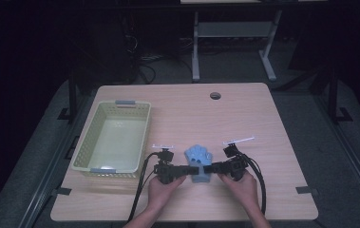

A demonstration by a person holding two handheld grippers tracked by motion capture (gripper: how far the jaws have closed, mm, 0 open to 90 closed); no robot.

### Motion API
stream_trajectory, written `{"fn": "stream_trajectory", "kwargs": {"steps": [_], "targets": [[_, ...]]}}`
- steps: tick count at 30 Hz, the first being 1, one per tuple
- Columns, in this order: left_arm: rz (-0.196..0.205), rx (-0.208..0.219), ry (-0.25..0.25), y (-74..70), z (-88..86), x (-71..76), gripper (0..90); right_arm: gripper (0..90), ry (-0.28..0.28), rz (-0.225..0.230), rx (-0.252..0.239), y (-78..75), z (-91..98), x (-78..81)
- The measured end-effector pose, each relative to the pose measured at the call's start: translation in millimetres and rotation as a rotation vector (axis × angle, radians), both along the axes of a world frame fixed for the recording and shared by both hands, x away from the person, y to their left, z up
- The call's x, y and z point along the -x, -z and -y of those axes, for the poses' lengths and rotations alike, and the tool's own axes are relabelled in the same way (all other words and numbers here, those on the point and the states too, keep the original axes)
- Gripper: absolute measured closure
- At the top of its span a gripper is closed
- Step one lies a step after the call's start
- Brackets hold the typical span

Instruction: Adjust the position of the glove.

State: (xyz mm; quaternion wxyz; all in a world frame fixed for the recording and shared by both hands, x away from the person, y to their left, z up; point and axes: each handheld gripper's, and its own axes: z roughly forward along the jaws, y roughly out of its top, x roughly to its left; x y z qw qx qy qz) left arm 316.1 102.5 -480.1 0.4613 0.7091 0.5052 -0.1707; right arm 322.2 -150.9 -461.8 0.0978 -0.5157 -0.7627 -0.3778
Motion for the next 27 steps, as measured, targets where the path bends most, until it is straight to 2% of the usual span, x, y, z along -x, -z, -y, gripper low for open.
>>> {"fn": "stream_trajectory", "kwargs": {"steps": [3, 8, 9, 16, 19, 27], "targets": [[-0.011, 0.005, 0.005, 0.8, 0.4, -0.4, 48.1, 49.5, 0.002, -0.01, -0.001, 2.0, -1.6, -0.3], [-0.024, 0.003, 0.003, -0.6, -3.5, 1.4, 45.1, 53.8, 0.013, -0.014, -0.01, 3.5, -1.8, 0.7], [-0.026, 0.001, 0.003, -0.4, -4.0, 1.5, 46.0, 54.6, 0.018, -0.024, -0.01, 3.1, -2.2, 1.4], [-0.047, 0.025, 0.025, 4.6, -3.5, -2.0, 55.4, 57.9, 0.02, -0.021, -0.003, 3.5, -5.2, 2.4], [-0.07, 0.042, 0.036, 6.8, -2.7, -2.8, 58.8, 58.8, 0.02, -0.021, 0.001, 3.4, -6.2, 3.3], [-0.08, 0.057, 0.049, 10.5, -1.9, -6.2, 64.4, 63.6, 0.025, -0.014, -0.023, 6.7, -7.8, 4.2]]}}
